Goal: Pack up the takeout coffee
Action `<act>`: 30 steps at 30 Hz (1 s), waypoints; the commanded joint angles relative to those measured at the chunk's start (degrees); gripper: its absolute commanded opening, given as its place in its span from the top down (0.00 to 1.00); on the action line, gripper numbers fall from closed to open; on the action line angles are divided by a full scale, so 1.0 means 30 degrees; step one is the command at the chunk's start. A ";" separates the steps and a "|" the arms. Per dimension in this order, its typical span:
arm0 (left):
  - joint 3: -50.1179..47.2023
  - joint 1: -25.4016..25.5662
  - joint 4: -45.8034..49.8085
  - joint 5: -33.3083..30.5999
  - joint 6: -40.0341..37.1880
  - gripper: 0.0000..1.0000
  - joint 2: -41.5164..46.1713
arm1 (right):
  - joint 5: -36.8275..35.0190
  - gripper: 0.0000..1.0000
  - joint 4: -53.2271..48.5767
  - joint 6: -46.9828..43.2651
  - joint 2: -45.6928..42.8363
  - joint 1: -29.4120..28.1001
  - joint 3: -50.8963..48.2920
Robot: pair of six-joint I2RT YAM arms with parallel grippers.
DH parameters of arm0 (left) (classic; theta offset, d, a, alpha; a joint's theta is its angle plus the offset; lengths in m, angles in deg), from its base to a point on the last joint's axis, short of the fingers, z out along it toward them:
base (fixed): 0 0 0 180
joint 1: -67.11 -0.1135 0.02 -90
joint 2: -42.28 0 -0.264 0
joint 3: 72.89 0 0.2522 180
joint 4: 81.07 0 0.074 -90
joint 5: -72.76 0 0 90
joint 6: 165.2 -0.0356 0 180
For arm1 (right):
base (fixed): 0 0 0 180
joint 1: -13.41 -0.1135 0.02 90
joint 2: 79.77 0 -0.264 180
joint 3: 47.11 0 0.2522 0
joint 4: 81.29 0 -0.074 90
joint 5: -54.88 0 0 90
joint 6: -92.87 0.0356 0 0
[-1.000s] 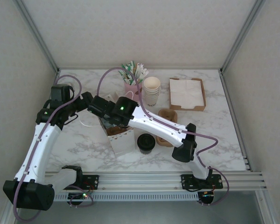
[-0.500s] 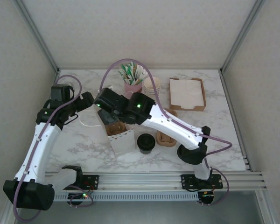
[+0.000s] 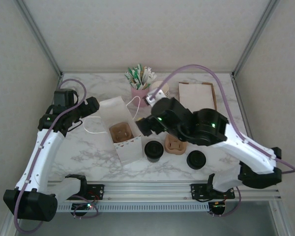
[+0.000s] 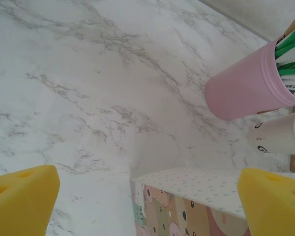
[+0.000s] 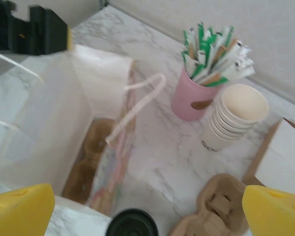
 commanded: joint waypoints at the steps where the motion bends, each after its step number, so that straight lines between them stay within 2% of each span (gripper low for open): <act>1: -0.0153 -0.0170 0.0709 0.0304 -0.0440 0.07 -0.0261 | -0.0874 0.01 0.1303 -0.0522 -0.1798 -0.0169 -0.3027; 4: -0.0211 -0.0191 0.0753 0.0301 -0.0434 0.06 -0.0258 | -0.0197 0.01 0.2481 -0.1034 -0.3805 -0.0156 -0.6341; 8: -0.0120 -0.0177 0.0846 0.0385 -0.0432 0.06 -0.0320 | 0.0150 0.01 0.1702 0.1345 -0.4603 -0.0139 -0.8230; 13: -0.0046 -0.0170 0.0880 0.0441 -0.0439 0.06 -0.0319 | 0.2249 0.02 0.0932 0.4553 -0.3436 -0.0024 -0.9658; 18: -0.0076 -0.0171 0.0846 0.0633 -0.0353 0.06 -0.0200 | 0.4051 0.13 0.1821 0.7339 -0.2500 0.0040 -1.1114; 20: -0.0046 -0.0169 0.0871 0.0587 -0.0364 0.06 -0.0128 | 0.4855 0.13 0.2681 0.8057 -0.2316 0.0094 -1.1812; 25: -0.0105 -0.0171 0.0872 0.0572 -0.0434 0.06 0.0004 | 0.4913 0.15 0.2757 0.9564 -0.1400 0.0536 -1.2709; 30: -0.0134 -0.0170 0.0830 0.0657 -0.0433 0.06 0.0002 | 0.5407 0.11 0.3914 0.9938 -0.0956 0.1012 -1.3398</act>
